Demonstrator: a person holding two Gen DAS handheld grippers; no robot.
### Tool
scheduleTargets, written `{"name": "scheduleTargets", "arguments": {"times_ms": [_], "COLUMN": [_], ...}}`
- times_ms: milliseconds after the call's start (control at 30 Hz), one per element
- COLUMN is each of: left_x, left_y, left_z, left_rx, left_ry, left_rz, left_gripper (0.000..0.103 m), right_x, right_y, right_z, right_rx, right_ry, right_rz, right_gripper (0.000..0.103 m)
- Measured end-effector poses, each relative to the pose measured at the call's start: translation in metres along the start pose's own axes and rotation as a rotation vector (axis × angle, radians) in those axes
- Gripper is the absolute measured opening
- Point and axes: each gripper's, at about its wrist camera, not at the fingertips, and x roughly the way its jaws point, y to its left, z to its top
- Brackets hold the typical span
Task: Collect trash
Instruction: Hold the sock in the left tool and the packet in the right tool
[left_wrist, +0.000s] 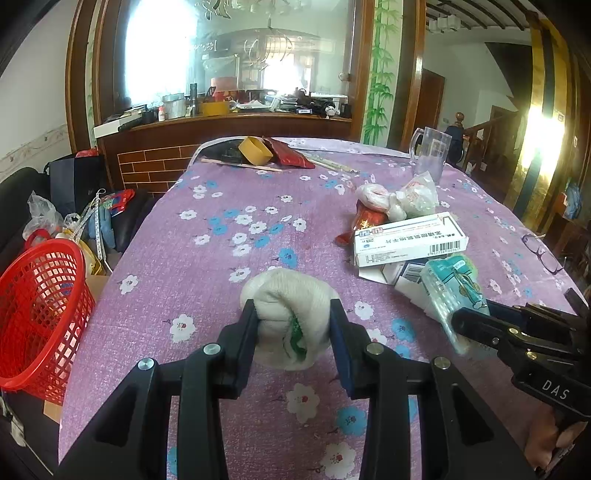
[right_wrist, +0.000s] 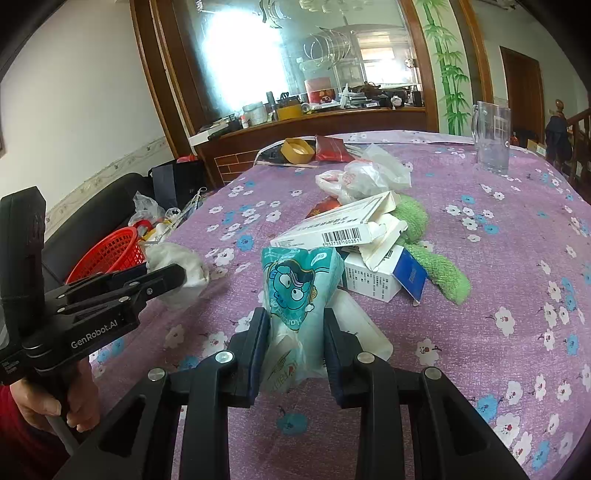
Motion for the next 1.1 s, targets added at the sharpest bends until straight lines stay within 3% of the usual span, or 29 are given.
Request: {"name": "scheduleTargets", "arguments": {"times_ms": [1100], "left_x": [-0.022], "left_y": [-0.005], "left_z": [0.002], "left_rx": [0.017], "left_ry": [-0.037], "left_rz": [-0.004], "left_gripper": [0.036], "right_x": [-0.029], "right_y": [-0.006], "right_z": [0.009], "right_rx": [0.063], "right_ry": [-0.039], "right_rz": [0.024], "right_gripper": [0.031]}}
